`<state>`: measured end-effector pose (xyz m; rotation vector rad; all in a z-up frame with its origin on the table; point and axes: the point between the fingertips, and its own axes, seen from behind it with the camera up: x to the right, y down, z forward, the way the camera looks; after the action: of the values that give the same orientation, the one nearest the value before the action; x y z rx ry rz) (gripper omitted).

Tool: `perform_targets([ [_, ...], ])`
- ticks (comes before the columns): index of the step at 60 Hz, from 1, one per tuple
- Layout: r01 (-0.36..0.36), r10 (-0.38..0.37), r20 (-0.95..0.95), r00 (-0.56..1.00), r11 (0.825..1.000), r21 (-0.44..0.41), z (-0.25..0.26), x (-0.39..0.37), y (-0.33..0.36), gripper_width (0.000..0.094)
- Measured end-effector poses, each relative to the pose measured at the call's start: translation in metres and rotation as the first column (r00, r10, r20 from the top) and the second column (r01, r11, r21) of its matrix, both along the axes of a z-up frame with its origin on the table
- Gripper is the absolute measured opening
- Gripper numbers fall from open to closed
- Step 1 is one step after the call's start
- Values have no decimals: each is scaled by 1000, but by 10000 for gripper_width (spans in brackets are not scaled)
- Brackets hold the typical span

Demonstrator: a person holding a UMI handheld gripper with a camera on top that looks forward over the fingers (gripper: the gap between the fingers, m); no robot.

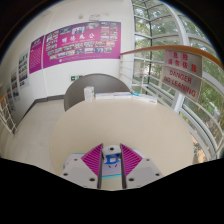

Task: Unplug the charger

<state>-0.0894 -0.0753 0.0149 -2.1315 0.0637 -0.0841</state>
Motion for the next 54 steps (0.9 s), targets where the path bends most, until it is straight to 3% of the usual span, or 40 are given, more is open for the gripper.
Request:
perform_targets([
  [7,-7,7,-7,1000,1000,2,2,-3,0,223],
  [14,-11,11,-13,1000,1000,-2,3,-2,0,105],
  [25,-5,5,-19,1000,1000,1,5,0,0,86],
  [27,-10,12,-17,1000,997,75,24,-2,3,83],
  [29,-17,14,23,1000,985,169,70,5,14,83],
  [33,-78,53,84,995,939,335,155,-5,32,83],
  [36,-83,70,48,996,908,411,225,-7,38,83],
  [43,-31,46,-18,999,864,503,288,29,46,84],
  [46,-20,37,-23,999,868,497,300,55,51,84],
  [49,-18,27,-12,1000,882,472,282,76,46,88],
  [51,-13,17,-5,1000,897,442,255,89,42,89],
  [54,-13,12,6,1000,936,353,229,117,49,91],
])
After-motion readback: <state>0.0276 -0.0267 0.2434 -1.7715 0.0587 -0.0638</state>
